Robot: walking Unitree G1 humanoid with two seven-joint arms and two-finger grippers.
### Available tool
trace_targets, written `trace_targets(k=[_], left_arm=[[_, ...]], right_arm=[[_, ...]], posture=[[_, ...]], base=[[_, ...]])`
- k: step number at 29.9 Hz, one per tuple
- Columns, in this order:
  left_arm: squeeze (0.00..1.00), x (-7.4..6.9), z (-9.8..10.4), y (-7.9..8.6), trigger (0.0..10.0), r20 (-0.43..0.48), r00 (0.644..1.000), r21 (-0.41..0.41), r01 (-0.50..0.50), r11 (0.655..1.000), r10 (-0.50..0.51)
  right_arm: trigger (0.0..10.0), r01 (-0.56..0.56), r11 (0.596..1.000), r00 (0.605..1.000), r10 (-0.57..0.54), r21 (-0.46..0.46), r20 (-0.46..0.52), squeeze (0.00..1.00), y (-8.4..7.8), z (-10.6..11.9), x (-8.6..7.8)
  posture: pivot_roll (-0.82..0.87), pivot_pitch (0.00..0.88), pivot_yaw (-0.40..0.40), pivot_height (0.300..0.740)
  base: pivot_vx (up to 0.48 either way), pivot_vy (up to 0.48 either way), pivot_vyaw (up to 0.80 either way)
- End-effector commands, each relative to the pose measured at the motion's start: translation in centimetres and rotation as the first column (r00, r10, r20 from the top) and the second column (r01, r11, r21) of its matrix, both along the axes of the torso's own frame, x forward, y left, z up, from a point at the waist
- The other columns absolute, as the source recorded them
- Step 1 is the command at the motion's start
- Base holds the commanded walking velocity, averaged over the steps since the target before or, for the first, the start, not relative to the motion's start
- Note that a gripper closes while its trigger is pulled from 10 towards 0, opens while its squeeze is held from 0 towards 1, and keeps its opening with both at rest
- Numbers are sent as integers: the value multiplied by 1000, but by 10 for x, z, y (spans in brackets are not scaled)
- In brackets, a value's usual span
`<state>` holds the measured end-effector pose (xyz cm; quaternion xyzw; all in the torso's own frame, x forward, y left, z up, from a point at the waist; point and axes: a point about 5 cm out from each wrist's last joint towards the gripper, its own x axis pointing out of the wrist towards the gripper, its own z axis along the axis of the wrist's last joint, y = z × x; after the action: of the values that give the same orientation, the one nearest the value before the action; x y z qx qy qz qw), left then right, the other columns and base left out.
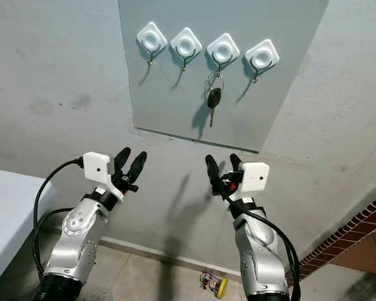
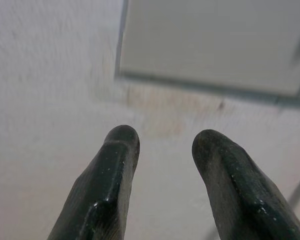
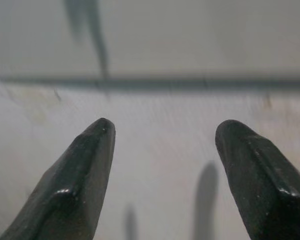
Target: Hang keys on a hook
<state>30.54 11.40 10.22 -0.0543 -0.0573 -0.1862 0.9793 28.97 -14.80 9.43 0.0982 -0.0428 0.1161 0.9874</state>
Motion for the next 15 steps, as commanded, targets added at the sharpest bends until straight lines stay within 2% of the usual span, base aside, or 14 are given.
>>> trace_targets(k=[1, 2, 6, 7, 9, 11, 13, 15], left_arm=[[0, -2, -19, 2, 10000, -39, 999, 58, -12, 998, 15], [0, -5, -31, 5, 10000, -67, 997, 94, -25, 995, 31], [0, -19, -68, 13, 10000, -203, 978, 141, -18, 990, 47], [0, -28, -88, 17, 10000, -309, 950, 106, -4, 994, 37], [0, -36, -101, 21, 10000, -381, 924, 79, -14, 997, 43], [0, -43, -112, 23, 10000, -425, 903, 96, -24, 995, 62], [0, -56, -130, 25, 10000, -516, 854, 101, -20, 995, 70], [0, -63, -138, 26, 10000, -562, 823, 110, -21, 994, 80]], right_arm=[[10000, 26, 999, 997, -29, -46, -70, 0, -8, -21, -3], [10000, 29, 997, 994, -36, -71, -104, 0, -11, -32, -6], [10000, 22, 993, 971, -49, -115, -235, 0, -18, -67, -19], [10000, -12, 986, 944, -44, -166, -328, 0, -22, -89, -31], [10000, -15, 980, 913, -67, -196, -402, 0, -28, -106, -42], [10000, 5, 982, 882, -93, -188, -461, 0, -34, -119, -51], [10000, 57, 972, 794, -181, -226, -580, 0, -46, -142, -72], [10000, 65, 970, 749, -202, -234, -631, 0, -50, -152, -84]], posture=[[-35, 0, -29, 740], [-35, 0, -26, 740], [-39, 0, -25, 740], [-43, 0, -22, 740], [-46, 0, -20, 740], [-47, 0, -20, 740], [-44, 0, -22, 740], [-44, 0, -22, 740]], base=[[0, 0, 0], [0, 0, 0], [0, 0, 0], [0, 0, 0], [0, 0, 0], [0, 0, 0], [0, 0, 0], [0, 0, 0]])
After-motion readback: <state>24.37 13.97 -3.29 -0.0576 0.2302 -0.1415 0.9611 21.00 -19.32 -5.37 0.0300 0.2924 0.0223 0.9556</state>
